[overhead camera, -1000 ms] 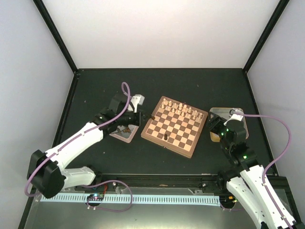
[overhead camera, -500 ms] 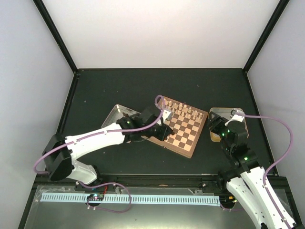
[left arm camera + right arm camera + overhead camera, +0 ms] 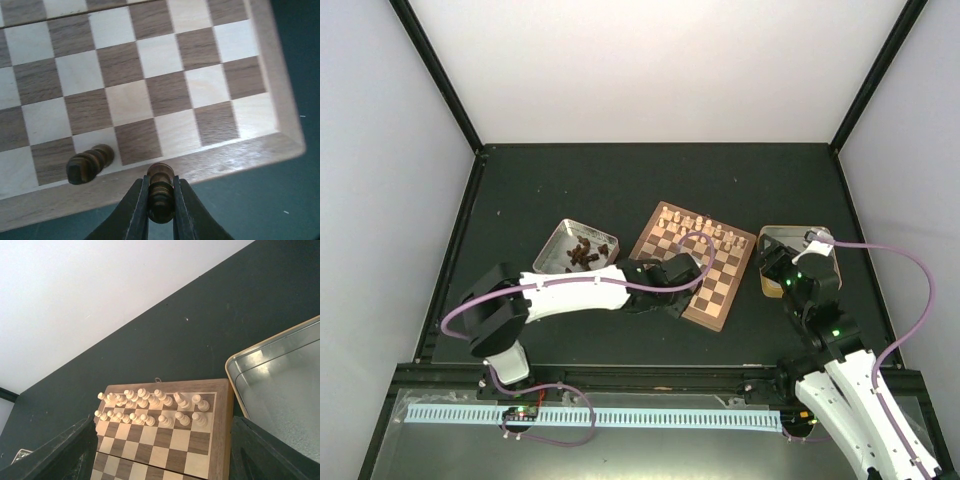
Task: Set up the chess pieces on the board
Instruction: Place the chess piece on the chessboard.
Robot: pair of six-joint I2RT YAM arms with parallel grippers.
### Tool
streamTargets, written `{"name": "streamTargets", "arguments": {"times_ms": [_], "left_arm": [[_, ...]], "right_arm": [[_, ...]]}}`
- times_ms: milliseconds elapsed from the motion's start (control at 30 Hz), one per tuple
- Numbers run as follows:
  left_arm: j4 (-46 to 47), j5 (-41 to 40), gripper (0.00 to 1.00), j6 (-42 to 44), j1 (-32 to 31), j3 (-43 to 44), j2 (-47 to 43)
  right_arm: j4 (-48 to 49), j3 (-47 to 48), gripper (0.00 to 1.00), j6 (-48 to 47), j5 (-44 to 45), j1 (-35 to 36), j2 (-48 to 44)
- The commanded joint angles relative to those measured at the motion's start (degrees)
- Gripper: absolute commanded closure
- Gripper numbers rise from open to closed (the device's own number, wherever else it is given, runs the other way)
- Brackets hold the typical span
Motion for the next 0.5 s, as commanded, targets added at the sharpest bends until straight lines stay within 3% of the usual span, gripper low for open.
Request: {"name": "streamTargets", "arguments": {"times_ms": [0,467], "left_arm": [[-1.0,-5.6,0.91,-1.1,-0.2,2.6,2.7],[-0.2,-6.9,0.91,0.3,-0.2,5.4,7.6]], "right_arm": [[-0.7,-0.5,0.26,0.4,1.7,0.3,-0.4],[-0.7,-0.2,0.26,-0.7,0.7,0.3,0.9]]}}
